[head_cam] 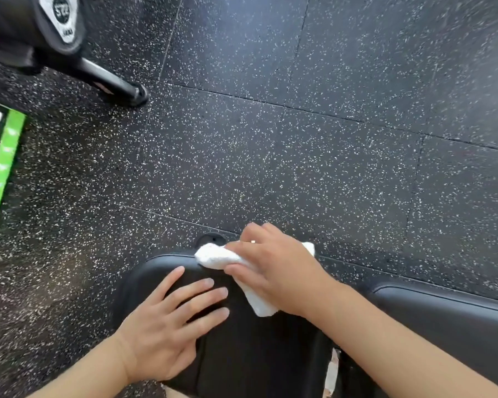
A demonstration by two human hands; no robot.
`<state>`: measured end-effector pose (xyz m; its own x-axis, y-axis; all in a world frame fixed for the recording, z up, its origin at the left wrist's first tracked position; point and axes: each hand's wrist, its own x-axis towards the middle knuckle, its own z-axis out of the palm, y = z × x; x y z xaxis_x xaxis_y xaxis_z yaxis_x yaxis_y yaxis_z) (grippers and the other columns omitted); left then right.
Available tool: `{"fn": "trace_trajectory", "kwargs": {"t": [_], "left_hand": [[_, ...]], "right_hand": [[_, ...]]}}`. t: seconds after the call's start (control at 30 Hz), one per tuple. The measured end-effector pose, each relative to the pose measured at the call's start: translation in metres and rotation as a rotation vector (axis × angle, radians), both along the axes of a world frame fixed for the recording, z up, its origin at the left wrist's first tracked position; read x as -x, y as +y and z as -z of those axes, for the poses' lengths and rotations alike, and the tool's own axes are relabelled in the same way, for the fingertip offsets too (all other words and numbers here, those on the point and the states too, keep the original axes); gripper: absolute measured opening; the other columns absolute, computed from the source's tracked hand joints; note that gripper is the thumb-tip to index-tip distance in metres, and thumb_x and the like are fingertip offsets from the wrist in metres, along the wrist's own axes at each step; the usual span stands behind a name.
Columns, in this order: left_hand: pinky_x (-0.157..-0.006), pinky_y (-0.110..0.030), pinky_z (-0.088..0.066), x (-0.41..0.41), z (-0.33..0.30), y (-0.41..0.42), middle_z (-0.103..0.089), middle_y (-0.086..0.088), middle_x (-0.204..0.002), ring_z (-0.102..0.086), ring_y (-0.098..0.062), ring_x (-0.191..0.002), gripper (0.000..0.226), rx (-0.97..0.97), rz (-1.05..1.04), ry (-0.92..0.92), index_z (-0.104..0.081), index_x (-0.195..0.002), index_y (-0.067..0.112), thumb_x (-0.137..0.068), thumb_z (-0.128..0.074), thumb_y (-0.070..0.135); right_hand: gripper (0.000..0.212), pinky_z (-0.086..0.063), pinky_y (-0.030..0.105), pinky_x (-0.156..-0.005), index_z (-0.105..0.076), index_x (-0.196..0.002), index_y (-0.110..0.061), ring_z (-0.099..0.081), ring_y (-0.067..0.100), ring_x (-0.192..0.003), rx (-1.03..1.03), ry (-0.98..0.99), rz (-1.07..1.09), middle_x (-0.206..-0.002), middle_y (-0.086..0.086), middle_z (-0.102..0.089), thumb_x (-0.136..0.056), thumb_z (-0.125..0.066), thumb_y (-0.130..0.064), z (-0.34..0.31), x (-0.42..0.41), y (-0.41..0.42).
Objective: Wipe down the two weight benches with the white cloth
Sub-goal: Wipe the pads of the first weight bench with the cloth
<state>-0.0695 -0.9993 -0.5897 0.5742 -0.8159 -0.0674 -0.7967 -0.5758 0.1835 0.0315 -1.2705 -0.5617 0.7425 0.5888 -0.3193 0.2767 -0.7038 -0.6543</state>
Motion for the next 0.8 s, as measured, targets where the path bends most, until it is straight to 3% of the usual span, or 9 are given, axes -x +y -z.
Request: {"fn": "trace_trajectory", "kwargs": {"t": [0.17,0.3,0.47,0.57,0.67,0.8], "left_hand": [[-0.128,-0.062,-0.02,0.0,0.0,0.0,-0.048,-0.002,-0.155,-0.043,-0.029,-0.147,0.074,-0.023,-0.005,-0.01,-0.053,-0.149,0.028,-0.075,-0.061,0.03],[-0.125,-0.064,-0.025,0.008,-0.003,0.002,-0.039,0.0,-0.167,-0.036,-0.027,-0.155,0.071,0.015,-0.063,0.015,-0.052,-0.151,0.029,-0.08,-0.058,0.024],[-0.126,-0.056,-0.025,0.052,-0.003,-0.037,-0.048,-0.001,-0.158,-0.039,-0.023,-0.151,0.069,0.141,-0.613,-0.017,-0.055,-0.145,0.033,-0.084,-0.04,0.004],[-0.12,-0.057,-0.033,0.06,-0.004,-0.05,-0.05,-0.001,-0.155,-0.051,-0.028,-0.14,0.057,0.164,-0.813,-0.017,-0.057,-0.14,0.028,-0.088,-0.043,0.008],[-0.121,-0.056,-0.033,0.062,-0.005,-0.049,-0.051,0.0,-0.155,-0.052,-0.03,-0.138,0.049,0.195,-0.914,-0.013,-0.057,-0.141,0.027,-0.093,-0.05,0.016],[-0.124,-0.051,-0.029,0.064,-0.007,-0.046,-0.049,0.001,-0.159,-0.048,-0.026,-0.143,0.048,0.233,-0.9,0.05,-0.056,-0.144,0.027,-0.097,-0.054,0.026]], "right_hand": [[0.036,-0.049,0.042,-0.088,-0.061,-0.133,-0.035,-0.045,0.016,-0.104,-0.07,0.147,-0.068,-0.113,-0.008,-0.049,-0.106,-0.044,-0.053,0.004,-0.02,0.053],[0.038,-0.037,0.027,-0.082,-0.054,-0.14,-0.042,-0.041,0.01,-0.103,-0.067,0.103,-0.07,-0.118,-0.015,-0.047,-0.106,-0.044,-0.053,-0.001,-0.007,0.0],[0.046,-0.044,0.033,-0.096,-0.056,-0.139,-0.045,-0.045,0.006,-0.113,-0.002,0.19,0.058,-0.12,-0.025,-0.046,-0.102,-0.037,-0.065,-0.008,0.008,-0.08],[0.042,-0.044,0.035,-0.095,-0.058,-0.136,-0.046,-0.045,0.009,-0.113,-0.008,0.178,0.075,-0.119,-0.024,-0.047,-0.104,-0.037,-0.062,-0.009,0.012,-0.079],[0.041,-0.044,0.035,-0.094,-0.058,-0.136,-0.046,-0.046,0.009,-0.111,-0.016,0.152,0.049,-0.116,-0.022,-0.048,-0.102,-0.04,-0.06,-0.006,0.007,-0.045],[0.038,-0.045,0.036,-0.09,-0.059,-0.136,-0.04,-0.046,0.014,-0.107,-0.037,0.052,-0.023,-0.117,-0.014,-0.049,-0.105,-0.044,-0.055,0.0,-0.003,0.033]]}}
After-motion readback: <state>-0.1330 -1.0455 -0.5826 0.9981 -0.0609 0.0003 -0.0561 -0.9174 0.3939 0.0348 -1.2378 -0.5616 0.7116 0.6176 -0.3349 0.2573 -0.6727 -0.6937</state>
